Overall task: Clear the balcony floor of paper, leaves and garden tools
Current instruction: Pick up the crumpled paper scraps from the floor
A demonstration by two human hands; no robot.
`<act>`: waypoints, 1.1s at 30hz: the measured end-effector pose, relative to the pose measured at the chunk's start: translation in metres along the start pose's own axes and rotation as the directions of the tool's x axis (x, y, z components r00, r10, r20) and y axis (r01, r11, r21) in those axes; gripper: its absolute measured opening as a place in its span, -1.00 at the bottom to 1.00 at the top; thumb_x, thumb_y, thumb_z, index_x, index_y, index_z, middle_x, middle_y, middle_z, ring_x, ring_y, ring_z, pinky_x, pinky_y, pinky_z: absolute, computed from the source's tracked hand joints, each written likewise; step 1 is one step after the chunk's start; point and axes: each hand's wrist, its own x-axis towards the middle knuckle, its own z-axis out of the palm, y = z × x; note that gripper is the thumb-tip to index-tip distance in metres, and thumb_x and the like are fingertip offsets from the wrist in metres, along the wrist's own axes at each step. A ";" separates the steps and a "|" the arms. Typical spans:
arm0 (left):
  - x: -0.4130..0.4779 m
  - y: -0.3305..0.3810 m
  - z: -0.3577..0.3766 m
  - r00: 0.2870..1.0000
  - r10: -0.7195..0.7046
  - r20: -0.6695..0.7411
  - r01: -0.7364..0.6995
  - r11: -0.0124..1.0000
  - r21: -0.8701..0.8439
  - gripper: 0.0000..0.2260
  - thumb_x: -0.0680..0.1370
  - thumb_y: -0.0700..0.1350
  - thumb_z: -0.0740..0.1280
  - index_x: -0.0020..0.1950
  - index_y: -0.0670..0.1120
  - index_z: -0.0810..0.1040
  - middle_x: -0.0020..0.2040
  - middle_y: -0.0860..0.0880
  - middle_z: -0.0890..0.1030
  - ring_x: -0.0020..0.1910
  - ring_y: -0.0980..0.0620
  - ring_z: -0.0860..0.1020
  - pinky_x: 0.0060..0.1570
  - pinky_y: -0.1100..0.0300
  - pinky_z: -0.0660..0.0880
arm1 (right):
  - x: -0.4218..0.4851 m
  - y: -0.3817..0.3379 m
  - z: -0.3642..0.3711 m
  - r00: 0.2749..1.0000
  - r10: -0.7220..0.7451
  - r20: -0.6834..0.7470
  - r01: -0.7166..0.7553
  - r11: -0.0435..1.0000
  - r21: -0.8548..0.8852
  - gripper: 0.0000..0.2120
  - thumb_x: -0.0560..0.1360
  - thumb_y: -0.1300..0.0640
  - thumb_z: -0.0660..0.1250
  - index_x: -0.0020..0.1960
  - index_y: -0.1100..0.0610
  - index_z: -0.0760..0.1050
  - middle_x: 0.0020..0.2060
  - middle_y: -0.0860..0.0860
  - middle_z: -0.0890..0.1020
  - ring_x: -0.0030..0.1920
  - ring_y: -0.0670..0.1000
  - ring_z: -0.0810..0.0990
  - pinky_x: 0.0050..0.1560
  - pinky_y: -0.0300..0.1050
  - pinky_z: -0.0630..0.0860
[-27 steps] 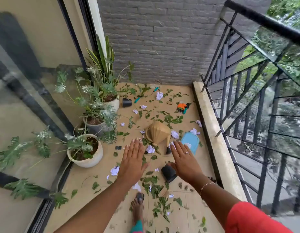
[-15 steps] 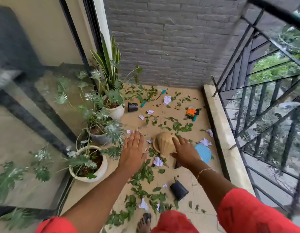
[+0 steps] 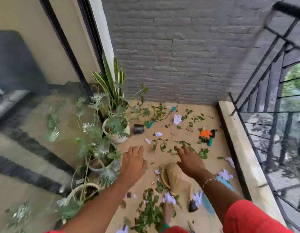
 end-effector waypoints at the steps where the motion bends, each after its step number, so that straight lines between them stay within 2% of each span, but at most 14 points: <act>1: 0.018 -0.005 0.001 1.000 0.001 -0.010 -0.001 1.000 -0.029 -0.44 0.30 0.07 0.46 0.18 -0.19 0.46 -0.03 -0.13 0.57 -0.07 -0.13 0.57 -0.19 0.04 0.58 | 0.015 0.008 -0.008 1.000 0.004 0.005 -0.004 1.000 0.003 -0.45 0.58 -0.01 0.16 0.49 0.11 0.06 0.46 0.16 0.16 0.39 0.20 0.26 0.28 0.03 0.34; 5: 0.068 -0.008 -0.001 0.997 -0.066 0.028 0.066 0.998 -0.001 -0.45 0.30 0.08 0.50 0.17 -0.19 0.53 -0.04 -0.13 0.57 -0.08 -0.12 0.57 -0.16 0.06 0.56 | 0.056 0.033 -0.028 0.999 -0.032 0.021 0.033 0.999 -0.038 -0.47 0.57 -0.01 0.15 0.47 0.10 0.10 0.46 0.13 0.16 0.38 0.17 0.28 0.27 0.02 0.34; 8: 0.115 -0.009 -0.009 0.990 -0.111 0.089 0.117 0.991 -0.059 -0.48 0.52 0.08 0.27 0.39 -0.17 0.33 0.21 -0.13 0.44 0.19 -0.13 0.43 0.14 0.04 0.43 | 0.097 0.058 -0.047 0.997 -0.062 0.035 0.064 0.996 -0.066 -0.46 0.56 0.02 0.16 0.48 0.10 0.09 0.45 0.15 0.19 0.36 0.16 0.30 0.30 0.00 0.32; 9: 0.127 -0.013 -0.007 0.991 -0.122 0.054 0.125 0.991 -0.051 -0.48 0.53 0.07 0.27 0.39 -0.18 0.33 0.21 -0.14 0.43 0.21 -0.14 0.41 0.16 0.03 0.43 | 0.107 0.063 -0.053 0.998 -0.055 0.044 0.057 0.996 -0.064 -0.46 0.56 0.02 0.16 0.48 0.10 0.09 0.45 0.15 0.19 0.37 0.17 0.30 0.31 -0.01 0.31; 13: 0.175 -0.028 -0.004 0.996 -0.091 0.007 0.091 0.996 -0.024 -0.45 0.18 0.03 0.59 0.05 -0.21 0.57 -0.14 -0.15 0.57 -0.17 -0.15 0.57 -0.25 0.08 0.57 | 0.144 0.078 -0.073 0.997 -0.069 0.034 0.072 0.995 -0.073 -0.45 0.57 0.02 0.15 0.49 0.09 0.06 0.44 0.12 0.20 0.37 0.15 0.28 0.28 -0.01 0.31; 19: 0.265 -0.043 0.004 0.993 -0.113 0.018 0.115 0.990 -0.077 -0.48 0.16 -0.03 0.62 0.00 -0.24 0.59 -0.16 -0.19 0.58 -0.20 -0.21 0.58 -0.30 0.05 0.58 | 0.212 0.110 -0.098 0.997 -0.081 -0.013 0.079 0.991 -0.107 -0.46 0.58 0.01 0.14 0.49 0.08 0.07 0.43 0.11 0.21 0.36 0.15 0.29 0.21 -0.05 0.33; 21: 0.294 -0.041 0.000 0.994 -0.103 0.036 0.106 0.989 -0.100 -0.51 0.27 -0.03 0.57 0.08 -0.25 0.57 -0.06 -0.21 0.58 -0.10 -0.22 0.57 -0.14 0.05 0.56 | 0.236 0.120 -0.103 0.998 -0.062 -0.010 0.060 0.993 -0.102 -0.47 0.58 0.01 0.13 0.49 0.08 0.06 0.43 0.11 0.21 0.37 0.14 0.29 0.22 -0.07 0.31; 23: 0.334 -0.045 0.004 0.990 -0.116 0.080 0.126 0.982 -0.139 -0.54 0.49 0.00 0.38 0.29 -0.24 0.45 0.17 -0.22 0.51 0.16 -0.22 0.47 0.16 0.03 0.43 | 0.267 0.133 -0.108 0.999 -0.039 0.003 0.039 0.994 -0.101 -0.48 0.58 0.01 0.13 0.49 0.08 0.07 0.41 0.10 0.23 0.35 0.13 0.31 0.21 -0.07 0.32; 24: 0.355 -0.050 0.009 0.992 -0.113 0.060 0.121 0.983 -0.139 -0.54 0.52 0.00 0.33 0.31 -0.24 0.42 0.20 -0.22 0.49 0.21 -0.23 0.44 0.21 0.02 0.39 | 0.286 0.139 -0.111 0.999 -0.031 0.014 0.032 0.994 -0.103 -0.47 0.58 0.00 0.13 0.49 0.07 0.07 0.41 0.09 0.24 0.34 0.13 0.32 0.21 -0.06 0.32; 25: 0.377 -0.056 0.013 0.993 -0.108 0.052 0.115 0.980 -0.160 -0.55 0.49 -0.01 0.37 0.27 -0.25 0.46 0.16 -0.24 0.51 0.18 -0.24 0.47 0.17 0.00 0.43 | 0.304 0.145 -0.114 0.999 -0.020 0.031 0.023 0.995 -0.098 -0.47 0.58 -0.01 0.13 0.49 0.07 0.06 0.41 0.09 0.23 0.33 0.13 0.33 0.22 -0.05 0.32; 27: 0.421 -0.070 0.020 0.992 -0.075 0.100 0.090 0.984 -0.156 -0.55 0.30 -0.04 0.55 0.05 -0.27 0.57 -0.06 -0.24 0.58 -0.06 -0.25 0.58 -0.11 -0.01 0.56 | 0.345 0.156 -0.122 0.998 0.000 0.064 0.005 0.997 -0.074 -0.47 0.58 -0.02 0.14 0.49 0.06 0.08 0.42 0.09 0.22 0.32 0.15 0.34 0.25 -0.04 0.31; 29: 0.459 -0.085 0.025 0.992 -0.075 0.102 0.089 0.985 -0.145 -0.53 0.14 -0.05 0.63 -0.10 -0.25 0.58 -0.20 -0.20 0.58 -0.23 -0.20 0.59 -0.31 0.03 0.57 | 0.385 0.166 -0.132 0.996 0.016 0.093 -0.010 0.998 -0.060 -0.47 0.57 -0.02 0.15 0.48 0.06 0.09 0.43 0.10 0.21 0.33 0.16 0.34 0.27 -0.02 0.31; 31: 0.492 -0.098 0.027 0.989 -0.065 0.136 0.085 0.985 -0.148 -0.54 0.16 -0.06 0.62 -0.08 -0.26 0.59 -0.19 -0.21 0.58 -0.22 -0.20 0.58 -0.32 0.02 0.57 | 0.424 0.172 -0.144 0.993 0.037 0.108 -0.034 0.999 -0.034 -0.46 0.57 -0.02 0.15 0.49 0.06 0.08 0.43 0.11 0.20 0.33 0.17 0.33 0.28 -0.02 0.33; 33: 0.526 -0.111 0.022 0.978 -0.052 0.201 0.080 0.987 -0.136 -0.54 0.29 -0.04 0.55 0.06 -0.28 0.57 -0.07 -0.24 0.58 -0.09 -0.22 0.56 -0.19 -0.01 0.57 | 0.460 0.178 -0.154 0.994 0.064 0.093 -0.065 0.998 0.009 -0.45 0.57 -0.03 0.14 0.49 0.04 0.07 0.44 0.11 0.21 0.33 0.18 0.34 0.28 -0.02 0.34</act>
